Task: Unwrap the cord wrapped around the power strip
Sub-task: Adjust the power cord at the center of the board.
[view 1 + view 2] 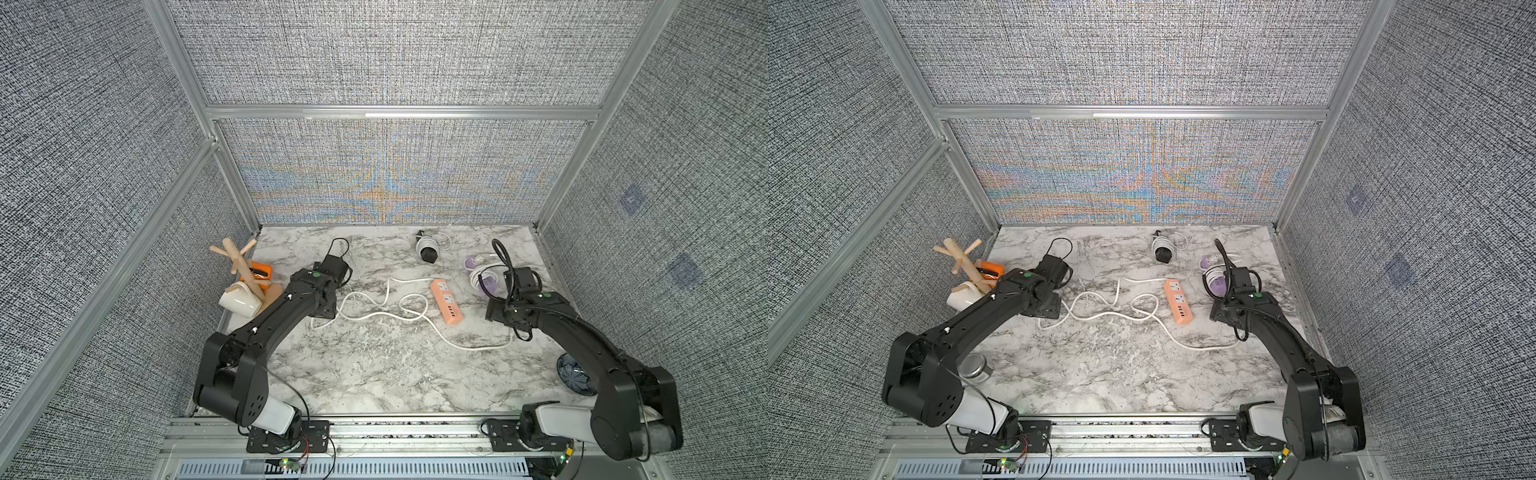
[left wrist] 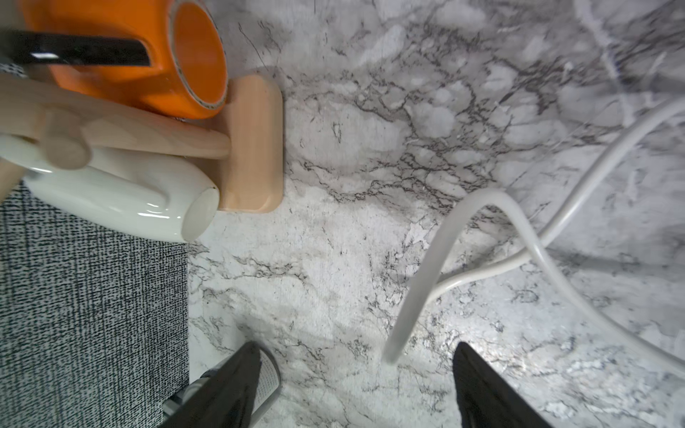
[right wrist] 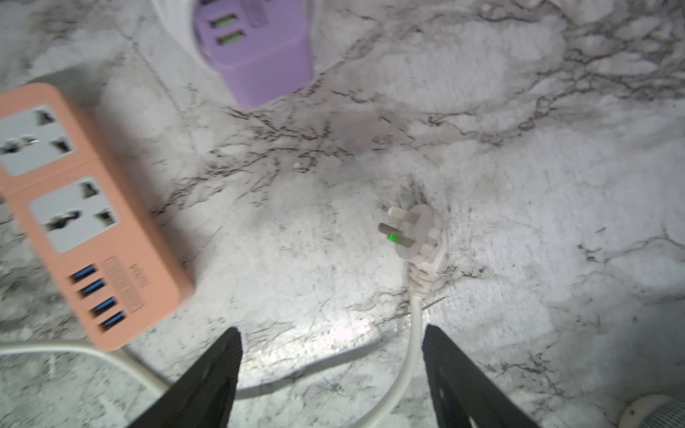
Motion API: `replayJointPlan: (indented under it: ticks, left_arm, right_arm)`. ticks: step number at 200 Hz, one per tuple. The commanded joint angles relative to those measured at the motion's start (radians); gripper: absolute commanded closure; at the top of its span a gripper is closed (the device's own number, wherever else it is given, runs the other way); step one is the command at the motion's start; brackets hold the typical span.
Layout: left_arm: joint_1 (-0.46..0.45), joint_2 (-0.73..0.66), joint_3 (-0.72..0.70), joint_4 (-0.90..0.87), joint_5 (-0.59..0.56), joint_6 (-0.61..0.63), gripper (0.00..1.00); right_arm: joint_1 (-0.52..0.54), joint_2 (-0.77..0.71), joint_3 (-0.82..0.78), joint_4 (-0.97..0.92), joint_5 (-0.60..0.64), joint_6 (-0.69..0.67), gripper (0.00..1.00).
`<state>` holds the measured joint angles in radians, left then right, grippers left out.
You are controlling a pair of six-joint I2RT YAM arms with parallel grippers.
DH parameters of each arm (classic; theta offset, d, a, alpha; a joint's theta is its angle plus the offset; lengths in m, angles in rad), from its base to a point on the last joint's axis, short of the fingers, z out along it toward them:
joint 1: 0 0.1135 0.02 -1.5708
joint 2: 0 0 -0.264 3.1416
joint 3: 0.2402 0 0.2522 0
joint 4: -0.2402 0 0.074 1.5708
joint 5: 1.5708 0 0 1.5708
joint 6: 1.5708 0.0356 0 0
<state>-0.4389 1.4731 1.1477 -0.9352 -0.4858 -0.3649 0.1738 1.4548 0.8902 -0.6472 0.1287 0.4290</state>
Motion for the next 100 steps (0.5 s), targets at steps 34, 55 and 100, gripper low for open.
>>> replayJointPlan:
  ticks: [34,55,100]
  left_arm:
    - [-0.230,-0.065,0.078,0.032,0.341,0.261,0.31]
    - [-0.272,-0.029,0.052,0.153,0.561,0.343,0.37]
    - [-0.402,0.143,0.119,0.272,0.637,0.509,0.39]
  right_arm:
    - [0.116,0.070,0.080,0.030,-0.155,-0.025,0.25]
    - [0.137,0.119,0.096,0.071,-0.206,-0.038,0.26]
    - [0.145,0.134,0.074,0.115,-0.272,-0.034,0.29]
